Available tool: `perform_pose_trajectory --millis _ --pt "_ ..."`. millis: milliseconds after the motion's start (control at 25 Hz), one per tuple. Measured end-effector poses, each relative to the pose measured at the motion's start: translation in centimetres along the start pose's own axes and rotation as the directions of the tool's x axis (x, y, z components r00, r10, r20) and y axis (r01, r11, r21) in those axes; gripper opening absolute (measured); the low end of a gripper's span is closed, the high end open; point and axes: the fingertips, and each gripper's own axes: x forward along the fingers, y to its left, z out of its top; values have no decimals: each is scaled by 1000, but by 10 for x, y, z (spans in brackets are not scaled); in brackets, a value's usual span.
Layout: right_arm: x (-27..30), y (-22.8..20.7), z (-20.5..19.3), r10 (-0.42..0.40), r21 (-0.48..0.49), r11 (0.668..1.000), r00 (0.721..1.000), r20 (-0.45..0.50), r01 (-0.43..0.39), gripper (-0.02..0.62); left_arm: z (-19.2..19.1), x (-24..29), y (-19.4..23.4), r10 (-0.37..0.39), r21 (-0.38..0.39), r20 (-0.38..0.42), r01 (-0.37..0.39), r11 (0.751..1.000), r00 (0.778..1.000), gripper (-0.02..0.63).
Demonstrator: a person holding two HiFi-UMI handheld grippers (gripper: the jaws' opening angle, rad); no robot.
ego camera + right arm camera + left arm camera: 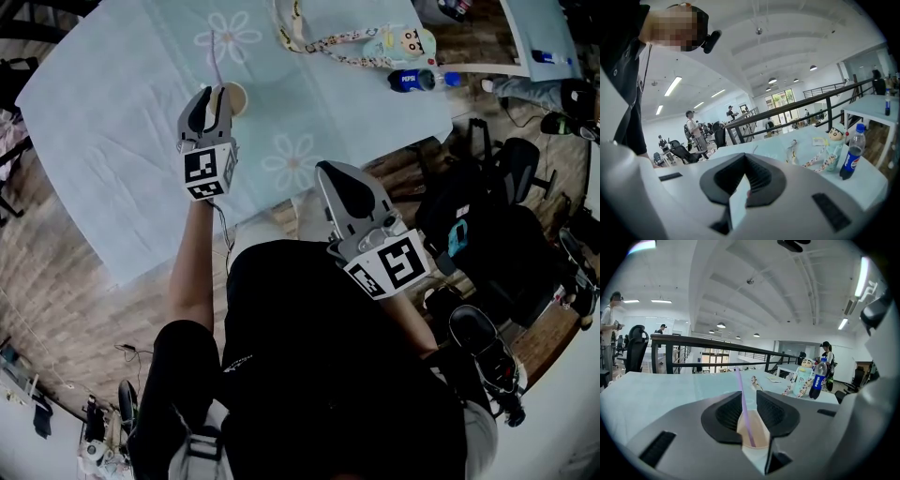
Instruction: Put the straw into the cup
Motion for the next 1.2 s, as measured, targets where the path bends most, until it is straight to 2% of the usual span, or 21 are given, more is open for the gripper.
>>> perform_pose_trajectory --millis 240,760,920,1200 --pt "-2 7 14 58 -39 998 998 31 -57 8 27 -31 -10 21 -14 55 -20 1000 998 17" --pt "-19 27 41 216 -120 972 972 98 -204 8 87 -112 -74 5 -41 177 3 999 984 12" --pt "-26 33 49 273 -146 956 954 120 -255 8 118 -144 -102 0 -47 245 12 999 970 12" --pt "-43 37 62 352 -183 928 923 152 -324 8 157 -181 -136 65 -96 352 -33 995 934 12"
